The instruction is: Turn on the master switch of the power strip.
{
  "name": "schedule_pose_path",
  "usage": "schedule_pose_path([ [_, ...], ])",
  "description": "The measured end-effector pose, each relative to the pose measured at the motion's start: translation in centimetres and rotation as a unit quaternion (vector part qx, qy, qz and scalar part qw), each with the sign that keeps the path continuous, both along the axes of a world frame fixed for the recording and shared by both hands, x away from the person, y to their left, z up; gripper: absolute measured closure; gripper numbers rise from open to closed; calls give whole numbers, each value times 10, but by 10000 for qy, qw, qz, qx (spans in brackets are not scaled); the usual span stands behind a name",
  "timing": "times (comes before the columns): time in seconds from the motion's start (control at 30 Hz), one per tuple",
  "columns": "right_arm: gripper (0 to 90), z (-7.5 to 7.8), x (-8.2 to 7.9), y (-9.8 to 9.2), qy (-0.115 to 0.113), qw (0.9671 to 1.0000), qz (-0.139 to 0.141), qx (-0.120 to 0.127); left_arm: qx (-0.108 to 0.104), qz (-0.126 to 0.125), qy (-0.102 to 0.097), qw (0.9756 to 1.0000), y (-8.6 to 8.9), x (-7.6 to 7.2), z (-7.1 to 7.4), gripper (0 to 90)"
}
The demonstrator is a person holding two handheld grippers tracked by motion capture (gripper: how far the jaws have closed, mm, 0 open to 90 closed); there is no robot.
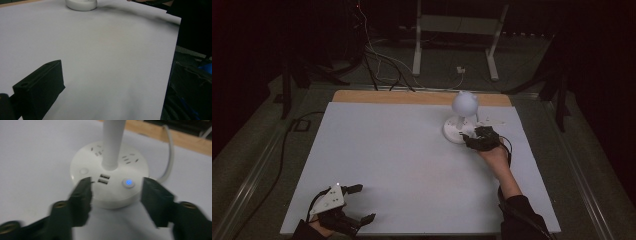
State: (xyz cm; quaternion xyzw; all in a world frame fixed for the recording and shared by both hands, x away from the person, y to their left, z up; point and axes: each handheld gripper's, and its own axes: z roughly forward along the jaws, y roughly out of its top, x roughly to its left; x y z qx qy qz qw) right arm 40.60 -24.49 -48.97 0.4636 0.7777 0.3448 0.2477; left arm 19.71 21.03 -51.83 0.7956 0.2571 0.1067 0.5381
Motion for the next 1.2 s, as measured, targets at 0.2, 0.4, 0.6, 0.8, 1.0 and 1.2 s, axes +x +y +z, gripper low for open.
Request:
schedule_pose_path([
  [0.2, 3, 0, -3, 7, 265, 9995, 187, -3, -5, -12, -2, 10000, 0, 0, 0, 0],
  [0.4, 0, 8, -6, 8, 296, 9990, 247, 225, -21, -8, -6, 10000, 0, 0, 0, 0],
  [0.6, 0, 12, -10, 9, 424, 9979, 429, 232, -12, -19, -9, 10000, 0, -1, 0, 0],
  [0.8, 0, 11, -17, 6, 499, 9981, 339, 138, -10, -22, -10, 10000, 0, -1, 0, 0],
  [1.0, 0, 9, -27, 4, 513, 9979, 362, 155, -4, -23, -10, 10000, 0, -1, 0, 0],
  [1.2, 0, 6, -41, -2, 365, 9979, 409, 331, -14, 7, -17, 10000, 1, -1, 1, 0],
])
